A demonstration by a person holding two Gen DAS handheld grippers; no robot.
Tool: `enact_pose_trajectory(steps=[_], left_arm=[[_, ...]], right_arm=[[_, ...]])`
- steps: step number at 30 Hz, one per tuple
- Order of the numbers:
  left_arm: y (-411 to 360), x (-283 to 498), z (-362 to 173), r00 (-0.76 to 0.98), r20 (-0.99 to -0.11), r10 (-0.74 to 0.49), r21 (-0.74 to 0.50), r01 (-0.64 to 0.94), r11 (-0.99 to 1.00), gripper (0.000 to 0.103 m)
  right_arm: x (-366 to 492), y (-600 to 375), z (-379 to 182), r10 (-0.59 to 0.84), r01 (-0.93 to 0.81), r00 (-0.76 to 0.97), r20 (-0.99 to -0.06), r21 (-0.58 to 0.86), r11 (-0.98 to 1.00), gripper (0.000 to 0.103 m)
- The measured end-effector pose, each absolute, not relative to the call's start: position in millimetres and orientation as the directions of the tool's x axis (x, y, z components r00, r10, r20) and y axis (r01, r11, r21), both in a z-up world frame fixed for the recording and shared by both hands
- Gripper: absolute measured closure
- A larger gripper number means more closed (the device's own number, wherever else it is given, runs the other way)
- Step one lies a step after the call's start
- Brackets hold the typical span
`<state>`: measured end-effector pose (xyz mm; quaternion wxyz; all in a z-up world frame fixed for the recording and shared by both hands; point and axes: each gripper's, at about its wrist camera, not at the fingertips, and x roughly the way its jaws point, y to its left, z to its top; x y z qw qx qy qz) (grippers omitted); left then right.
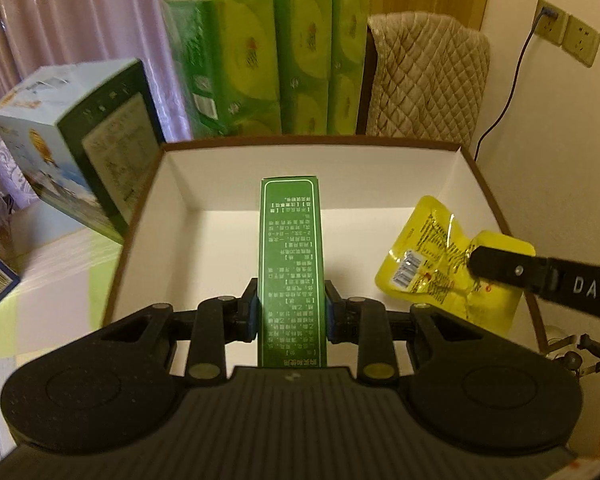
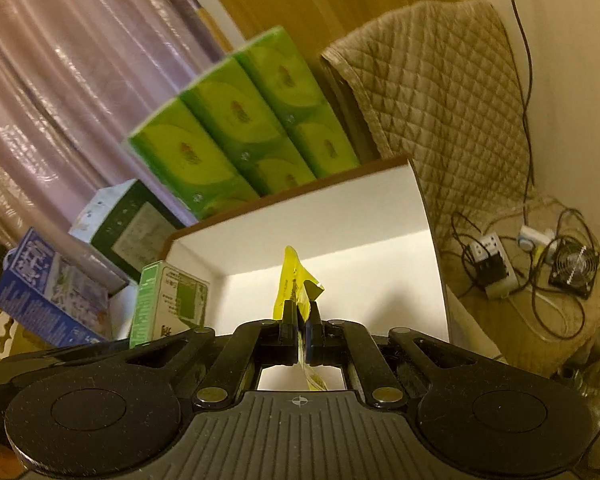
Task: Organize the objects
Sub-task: 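Carry the green box and yellow pouch with both tools over the brown box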
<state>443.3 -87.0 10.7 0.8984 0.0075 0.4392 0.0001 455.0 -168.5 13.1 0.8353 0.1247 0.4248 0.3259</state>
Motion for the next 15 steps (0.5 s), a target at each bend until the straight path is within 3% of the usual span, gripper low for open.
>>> enact_pose_trajectory(steps=[12, 15], left_arm=[[-91.5, 476.8, -35.5, 0.534, -0.845, -0.029, -0.026, 0.013, 1.000, 0.077], [-91.2, 476.2, -36.6, 0.544, -0.838, -0.035, -0.024, 0.027, 0.999, 0.069]], right_arm=[[475.9, -156.3, -18.6, 0.633, -0.377, 0.400, -0.662, 0.511, 0.773, 0.103], [478.0, -156.0, -21.2, 0.633, -0.361, 0.401, -0.662, 0.521, 0.773, 0.103]])
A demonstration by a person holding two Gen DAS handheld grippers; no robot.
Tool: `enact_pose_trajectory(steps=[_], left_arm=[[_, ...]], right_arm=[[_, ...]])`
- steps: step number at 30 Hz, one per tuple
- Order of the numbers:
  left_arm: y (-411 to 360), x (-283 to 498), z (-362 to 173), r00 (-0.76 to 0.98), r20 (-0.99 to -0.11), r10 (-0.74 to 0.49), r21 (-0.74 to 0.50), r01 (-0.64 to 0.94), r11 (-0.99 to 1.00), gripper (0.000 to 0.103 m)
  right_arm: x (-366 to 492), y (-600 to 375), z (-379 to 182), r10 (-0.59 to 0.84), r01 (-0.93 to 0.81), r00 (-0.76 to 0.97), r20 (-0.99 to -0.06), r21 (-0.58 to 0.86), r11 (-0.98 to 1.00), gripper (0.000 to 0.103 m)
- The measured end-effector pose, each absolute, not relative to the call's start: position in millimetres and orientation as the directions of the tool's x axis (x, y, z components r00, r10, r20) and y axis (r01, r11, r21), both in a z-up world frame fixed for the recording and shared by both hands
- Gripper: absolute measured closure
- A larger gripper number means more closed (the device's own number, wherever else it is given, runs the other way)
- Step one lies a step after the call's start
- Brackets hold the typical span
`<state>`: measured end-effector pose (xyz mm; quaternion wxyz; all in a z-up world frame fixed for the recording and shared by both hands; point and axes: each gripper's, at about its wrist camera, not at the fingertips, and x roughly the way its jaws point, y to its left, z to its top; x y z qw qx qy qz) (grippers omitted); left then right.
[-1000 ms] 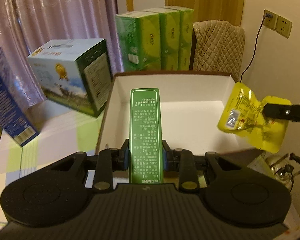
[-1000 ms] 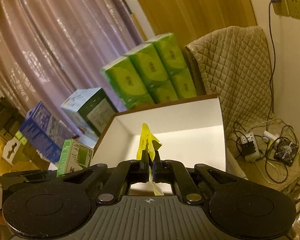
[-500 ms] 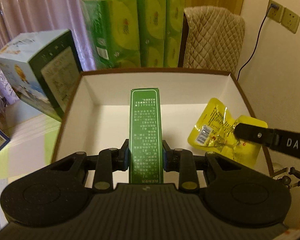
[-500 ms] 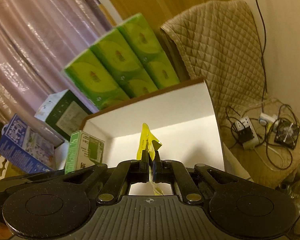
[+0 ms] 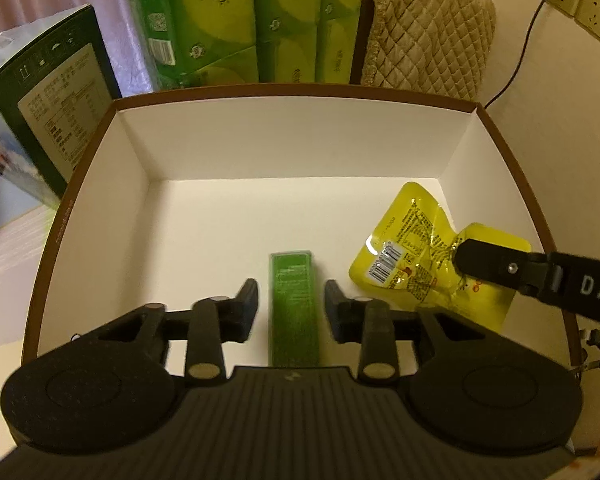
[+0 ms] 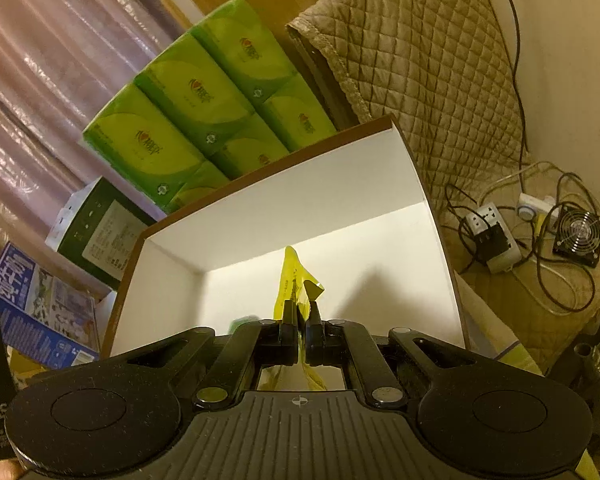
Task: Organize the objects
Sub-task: 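Carry the green box and yellow pouch with both tools over the brown box, then open both tools to drop the green box and yellow pouch inside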
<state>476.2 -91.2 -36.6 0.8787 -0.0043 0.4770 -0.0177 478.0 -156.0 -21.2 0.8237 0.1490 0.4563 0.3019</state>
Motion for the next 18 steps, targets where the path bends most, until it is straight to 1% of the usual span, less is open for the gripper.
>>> enact_pose_trajectory(steps=[4, 5, 10, 12, 14, 15, 16, 18], left_arm=[[-84.9, 476.1, -35.8, 0.541, -0.841, -0.035, -0.029, 0.020, 0.999, 0.068], [-82.4, 474.8, -35.4, 0.540, -0.841, -0.034, -0.030, 0.016, 0.999, 0.065], [-72.2, 466.8, -31.0, 0.543, -0.839, -0.034, -0.039, 0.002, 0.999, 0.060], [-68.7, 462.7, -28.8, 0.548, -0.836, -0.029, -0.035, -0.001, 0.999, 0.057], [-65.4, 458.4, -26.0, 0.550, -0.835, -0.030, -0.036, -0.002, 0.999, 0.047], [-63.1, 456.4, -24.5, 0.550, -0.834, -0.029, -0.038, -0.004, 0.999, 0.045], [-60.7, 453.7, -22.7, 0.553, -0.832, -0.031, -0.040, -0.005, 0.999, 0.044], [-56.2, 448.9, -19.4, 0.556, -0.831, -0.035, -0.048, -0.009, 0.999, 0.043]], right_arm=[[479.5, -154.3, -21.8, 0.633, -0.353, 0.404, -0.660, 0.527, 0.773, 0.103], [479.2, -154.3, -22.1, 0.635, -0.351, 0.403, -0.659, 0.530, 0.772, 0.103], [479.7, -155.1, -25.7, 0.646, -0.313, 0.416, -0.640, 0.567, 0.762, 0.103], [480.8, -155.3, -28.4, 0.671, -0.304, 0.396, -0.627, 0.600, 0.740, 0.100], [480.9, -153.6, -29.0, 0.680, -0.315, 0.371, -0.632, 0.603, 0.733, 0.085], [479.2, -152.9, -27.5, 0.668, -0.329, 0.373, -0.644, 0.582, 0.744, 0.057], [476.9, -153.3, -25.8, 0.662, -0.345, 0.382, -0.645, 0.565, 0.750, 0.036], [469.6, -156.3, -19.0, 0.674, -0.394, 0.403, -0.619, 0.547, 0.739, 0.035]])
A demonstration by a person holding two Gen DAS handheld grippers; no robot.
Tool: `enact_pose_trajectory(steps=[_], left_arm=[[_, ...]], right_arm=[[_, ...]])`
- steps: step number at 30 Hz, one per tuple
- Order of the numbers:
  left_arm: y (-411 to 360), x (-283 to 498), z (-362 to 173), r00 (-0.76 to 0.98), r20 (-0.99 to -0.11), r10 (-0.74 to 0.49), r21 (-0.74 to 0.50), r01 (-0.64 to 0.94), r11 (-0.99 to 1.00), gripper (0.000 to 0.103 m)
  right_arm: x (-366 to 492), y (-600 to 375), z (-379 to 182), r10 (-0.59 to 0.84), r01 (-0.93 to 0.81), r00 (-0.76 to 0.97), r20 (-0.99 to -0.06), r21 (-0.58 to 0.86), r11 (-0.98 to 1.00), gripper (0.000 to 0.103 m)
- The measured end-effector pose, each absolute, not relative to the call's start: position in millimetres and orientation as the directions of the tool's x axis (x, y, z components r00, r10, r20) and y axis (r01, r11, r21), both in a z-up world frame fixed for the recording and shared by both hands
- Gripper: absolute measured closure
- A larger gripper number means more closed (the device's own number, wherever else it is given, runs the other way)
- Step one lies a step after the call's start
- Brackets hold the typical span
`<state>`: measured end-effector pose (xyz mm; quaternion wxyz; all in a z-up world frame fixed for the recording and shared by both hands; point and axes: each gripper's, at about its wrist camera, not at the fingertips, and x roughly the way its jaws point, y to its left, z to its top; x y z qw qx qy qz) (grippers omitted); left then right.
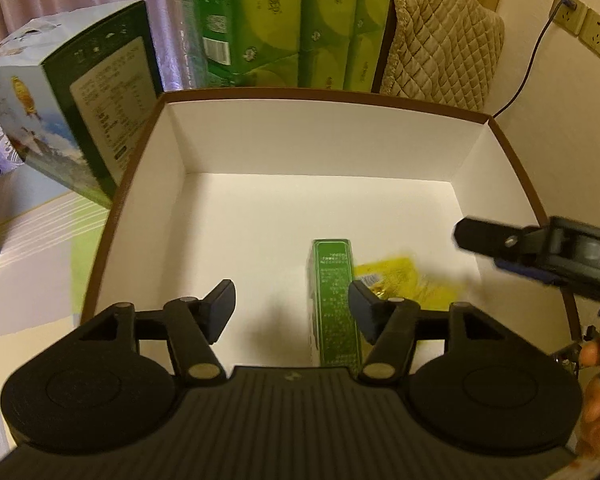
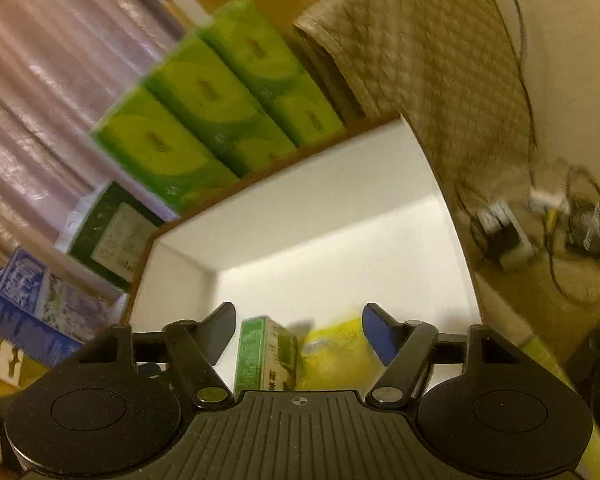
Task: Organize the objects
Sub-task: 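Open both tools to drop the green box and yellow pouch inside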
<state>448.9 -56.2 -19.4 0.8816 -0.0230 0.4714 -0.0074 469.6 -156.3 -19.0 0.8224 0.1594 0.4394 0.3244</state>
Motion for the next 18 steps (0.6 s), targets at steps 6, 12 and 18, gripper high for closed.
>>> enact_pose_trajectory(steps=[6, 12, 18], left_arm=[[-46.3, 430.0, -4.3, 0.575, -0.818, -0.026, -0.045, -0.020, 0.999, 0.032], [-39.0, 407.1, 13.4, 0.604, -0.797, -0.015, -0.049, -0.039, 0.998, 0.029], [-31.9, 378.5, 29.9, 0.629, -0.778, -0.007, -0.056, -0.058, 0.997, 0.026]], right_arm=[[454.7, -163.0, 0.0, 0.669, -0.458, 0.412, -0.619, 0.494, 0.739, 0.032], [436.2, -177.3, 19.0, 0.672, -0.502, 0.443, -0.594, 0.456, 0.735, 0.031], [419.4, -192.6, 31.9, 0.671, -0.509, 0.459, -0.582, 0.447, 0.736, 0.030]])
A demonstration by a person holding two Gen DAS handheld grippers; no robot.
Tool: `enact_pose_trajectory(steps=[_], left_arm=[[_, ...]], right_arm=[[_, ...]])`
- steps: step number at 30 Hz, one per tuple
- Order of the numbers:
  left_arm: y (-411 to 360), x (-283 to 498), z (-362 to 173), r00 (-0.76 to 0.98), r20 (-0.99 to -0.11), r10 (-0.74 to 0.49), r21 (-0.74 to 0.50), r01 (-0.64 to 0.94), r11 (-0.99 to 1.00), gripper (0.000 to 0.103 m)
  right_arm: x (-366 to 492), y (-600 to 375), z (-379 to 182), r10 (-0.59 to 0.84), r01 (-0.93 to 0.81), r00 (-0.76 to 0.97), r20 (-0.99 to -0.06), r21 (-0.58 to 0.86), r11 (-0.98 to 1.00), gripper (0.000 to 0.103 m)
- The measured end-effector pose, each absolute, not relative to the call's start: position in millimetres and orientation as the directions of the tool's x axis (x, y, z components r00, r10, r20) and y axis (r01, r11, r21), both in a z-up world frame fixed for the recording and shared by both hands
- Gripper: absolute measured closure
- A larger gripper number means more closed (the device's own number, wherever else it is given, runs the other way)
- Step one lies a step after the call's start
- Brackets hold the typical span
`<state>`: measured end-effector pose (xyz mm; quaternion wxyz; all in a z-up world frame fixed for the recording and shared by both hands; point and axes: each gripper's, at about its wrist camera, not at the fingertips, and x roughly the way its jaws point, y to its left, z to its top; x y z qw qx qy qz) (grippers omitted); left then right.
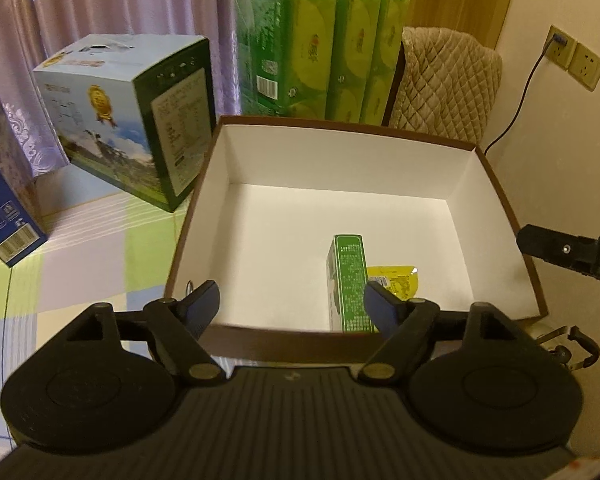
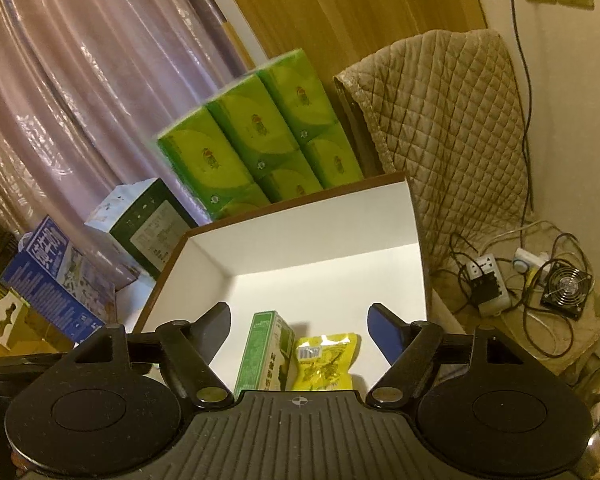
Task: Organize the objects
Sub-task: 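Open both tools to drop the green box and yellow pouch inside, then return both tools to the table toward the remaining items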
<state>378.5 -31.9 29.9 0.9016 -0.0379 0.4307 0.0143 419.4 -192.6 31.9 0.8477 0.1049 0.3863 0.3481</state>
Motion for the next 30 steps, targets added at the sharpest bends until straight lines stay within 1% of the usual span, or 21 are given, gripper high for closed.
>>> enact_pose_trajectory(steps=[6, 13, 18, 30], left_arm=[[-22.5, 348.1, 40.0, 0.640, -0.768, 0.008, -0.061, -0.085, 0.995, 0.026], [-9.2, 305.4, 44.7, 0.645, -0.764, 0.020, -0.057, -0.099, 0.993, 0.026], [9.3, 272.1, 37.6, 0.625, -0.779, 0.043, -0.051, -0.131, 0.990, 0.026], [45.6, 200.9, 16.0, 0.571, -0.817, 0.081, -0.057, -0.220, 0.974, 0.026]], right_arm=[[394.8, -204.4, 35.2, 0.664, -0.522, 0.452, -0.596, 0.426, 0.739, 0.030], [366.1, -218.5, 24.3, 0.623, -0.502, 0.438, -0.648, 0.399, 0.768, 0.029], [344.5, -232.1, 16.2, 0.590, -0.477, 0.430, -0.683, 0.383, 0.791, 0.029], [297.2, -243.0, -1.6, 0.568, -0.474, 0.387, -0.726, 0.371, 0.798, 0.029]])
